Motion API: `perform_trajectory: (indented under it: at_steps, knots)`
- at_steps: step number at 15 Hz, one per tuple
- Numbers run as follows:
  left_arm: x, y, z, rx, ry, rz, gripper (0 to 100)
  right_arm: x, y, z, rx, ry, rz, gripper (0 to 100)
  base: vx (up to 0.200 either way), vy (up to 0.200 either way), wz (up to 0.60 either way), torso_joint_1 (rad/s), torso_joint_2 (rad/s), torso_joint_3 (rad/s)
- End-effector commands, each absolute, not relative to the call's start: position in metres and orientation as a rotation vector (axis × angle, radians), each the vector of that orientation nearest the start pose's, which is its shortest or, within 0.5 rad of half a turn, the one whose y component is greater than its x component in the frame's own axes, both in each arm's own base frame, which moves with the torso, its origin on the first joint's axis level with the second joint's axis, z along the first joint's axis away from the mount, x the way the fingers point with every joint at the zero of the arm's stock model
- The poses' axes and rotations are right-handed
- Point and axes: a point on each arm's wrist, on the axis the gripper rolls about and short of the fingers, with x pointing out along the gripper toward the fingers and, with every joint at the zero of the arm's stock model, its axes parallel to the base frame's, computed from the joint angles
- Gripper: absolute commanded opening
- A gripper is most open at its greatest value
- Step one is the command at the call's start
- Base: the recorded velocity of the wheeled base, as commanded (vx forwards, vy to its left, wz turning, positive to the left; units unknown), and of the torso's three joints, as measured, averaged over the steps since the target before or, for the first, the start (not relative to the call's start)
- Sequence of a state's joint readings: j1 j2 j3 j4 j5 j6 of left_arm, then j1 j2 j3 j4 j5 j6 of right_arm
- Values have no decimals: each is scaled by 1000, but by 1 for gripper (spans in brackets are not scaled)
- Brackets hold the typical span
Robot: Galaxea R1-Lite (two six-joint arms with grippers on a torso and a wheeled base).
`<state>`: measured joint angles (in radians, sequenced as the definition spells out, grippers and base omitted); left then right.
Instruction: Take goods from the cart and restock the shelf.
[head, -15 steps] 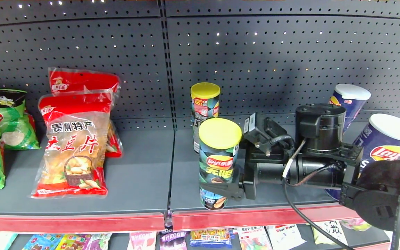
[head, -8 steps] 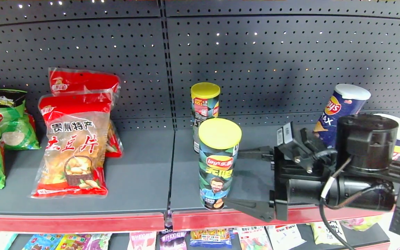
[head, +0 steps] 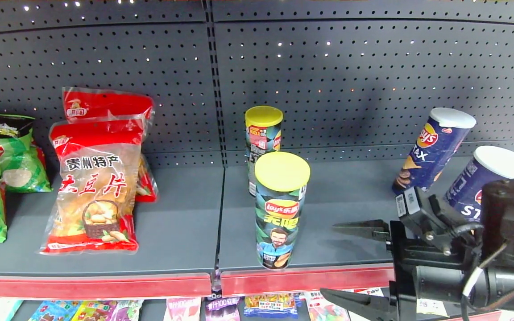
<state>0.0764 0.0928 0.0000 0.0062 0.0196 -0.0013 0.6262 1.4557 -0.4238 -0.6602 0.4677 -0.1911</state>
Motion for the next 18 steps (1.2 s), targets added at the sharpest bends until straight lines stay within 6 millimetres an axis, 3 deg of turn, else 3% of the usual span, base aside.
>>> perform_trajectory:
  at_steps: [1,10,18]
  knots:
    - [-16,-1,77,-4,100,97,100,167,133,151,-203,295,1098,100,0,0,0,0,0,0]
    - [-16,-1,77,-4,100,97,100,195,144,133,-322,462,750,100,0,0,0,0,0,0]
    - [-16,-1,77,-4,100,97,100,221,162,118,-352,516,695,100,0,0,0,0,0,0]
